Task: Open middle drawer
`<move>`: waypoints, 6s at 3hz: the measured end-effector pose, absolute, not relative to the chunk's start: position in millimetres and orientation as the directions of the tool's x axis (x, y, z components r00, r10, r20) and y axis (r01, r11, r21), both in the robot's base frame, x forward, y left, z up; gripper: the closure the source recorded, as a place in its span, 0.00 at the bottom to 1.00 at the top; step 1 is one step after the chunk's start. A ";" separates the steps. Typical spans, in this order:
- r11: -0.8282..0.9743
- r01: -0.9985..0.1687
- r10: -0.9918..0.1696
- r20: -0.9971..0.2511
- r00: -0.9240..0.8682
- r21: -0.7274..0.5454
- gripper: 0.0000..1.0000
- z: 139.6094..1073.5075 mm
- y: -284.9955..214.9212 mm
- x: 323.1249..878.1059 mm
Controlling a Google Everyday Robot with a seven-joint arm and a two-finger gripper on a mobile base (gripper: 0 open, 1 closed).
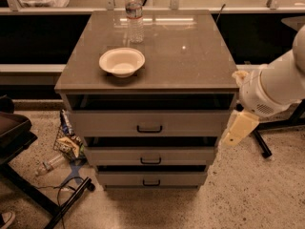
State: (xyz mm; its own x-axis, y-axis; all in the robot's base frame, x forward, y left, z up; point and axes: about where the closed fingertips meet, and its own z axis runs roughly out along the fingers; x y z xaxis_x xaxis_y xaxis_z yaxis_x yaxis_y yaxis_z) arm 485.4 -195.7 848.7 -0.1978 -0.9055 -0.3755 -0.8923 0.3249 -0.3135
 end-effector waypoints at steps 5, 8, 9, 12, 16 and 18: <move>0.408 -0.854 -0.818 -0.544 -0.186 -0.322 0.00 650.1 -163.0 498.3; 0.404 -0.904 -0.785 -0.560 -0.265 -0.140 0.00 527.5 -147.5 526.8; 0.396 -0.913 -0.778 -0.564 -0.275 -0.100 0.00 498.7 -147.4 529.9; 0.312 -0.947 -0.794 -0.568 -0.215 -0.077 0.00 451.1 -112.2 565.4; 0.297 -0.953 -0.802 -0.557 -0.219 -0.053 0.95 433.2 -97.5 569.8; 0.297 -0.953 -0.802 -0.557 -0.219 -0.053 1.00 437.4 -97.6 569.8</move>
Offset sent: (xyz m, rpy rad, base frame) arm 0.0411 0.0252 -0.1669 0.1695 -0.1483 -0.0096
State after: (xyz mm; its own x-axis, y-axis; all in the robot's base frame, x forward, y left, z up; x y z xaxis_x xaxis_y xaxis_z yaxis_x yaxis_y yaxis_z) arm 569.8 -97.6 437.4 -0.2186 -0.8015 -0.5566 -0.9534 0.2971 -0.0534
